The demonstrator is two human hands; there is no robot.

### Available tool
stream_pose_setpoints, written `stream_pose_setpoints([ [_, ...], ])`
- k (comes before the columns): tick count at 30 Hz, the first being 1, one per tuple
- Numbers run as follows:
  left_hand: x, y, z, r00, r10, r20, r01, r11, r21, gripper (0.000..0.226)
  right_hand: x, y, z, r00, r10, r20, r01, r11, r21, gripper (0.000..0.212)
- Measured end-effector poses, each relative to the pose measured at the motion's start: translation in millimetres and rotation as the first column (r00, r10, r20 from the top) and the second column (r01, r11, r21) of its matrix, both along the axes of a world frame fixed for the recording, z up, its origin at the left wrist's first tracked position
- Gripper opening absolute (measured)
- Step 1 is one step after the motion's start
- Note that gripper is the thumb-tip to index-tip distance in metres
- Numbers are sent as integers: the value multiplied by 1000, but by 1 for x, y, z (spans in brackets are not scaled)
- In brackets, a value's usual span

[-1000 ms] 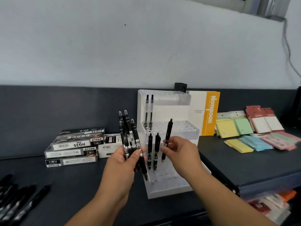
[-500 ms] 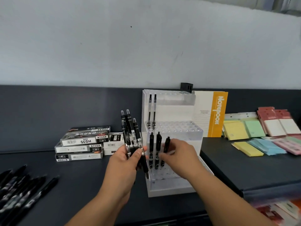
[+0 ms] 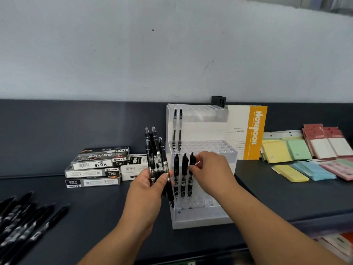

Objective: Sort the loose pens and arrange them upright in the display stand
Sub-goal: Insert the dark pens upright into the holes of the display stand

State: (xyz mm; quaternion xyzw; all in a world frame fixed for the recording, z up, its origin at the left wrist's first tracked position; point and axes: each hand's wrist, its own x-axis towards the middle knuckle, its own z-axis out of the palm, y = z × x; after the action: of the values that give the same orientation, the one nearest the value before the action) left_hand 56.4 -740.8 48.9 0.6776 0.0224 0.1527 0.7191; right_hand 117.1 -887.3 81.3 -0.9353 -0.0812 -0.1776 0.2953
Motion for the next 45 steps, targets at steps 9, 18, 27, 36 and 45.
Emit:
stream_pose_setpoints([
  [9, -1, -6, 5, 988, -149, 30, 142, 976, 166, 16, -27, -12, 9, 989, 138, 51, -144, 829, 540, 7],
  [18, 2, -15, 2, 959, -284, -16, 283, 948, 144, 17, -28, -23, 17, 841, 512, -172, -198, 589, 783, 9],
  [27, 10, -11, 2, 992, -110, 65, 108, 993, 42, 20, -14, -33, 21, 993, 77, 89, -115, 780, 615, 14],
  [36, 7, -7, -2, 992, -104, 74, 100, 993, 57, 18, 6, -23, -6, 999, 0, 46, -21, 887, 461, 19],
  [45, 8, -3, -6, 994, -98, 52, 96, 994, 47, 19, 10, -27, -16, 993, 54, -106, -20, 956, 292, 7],
])
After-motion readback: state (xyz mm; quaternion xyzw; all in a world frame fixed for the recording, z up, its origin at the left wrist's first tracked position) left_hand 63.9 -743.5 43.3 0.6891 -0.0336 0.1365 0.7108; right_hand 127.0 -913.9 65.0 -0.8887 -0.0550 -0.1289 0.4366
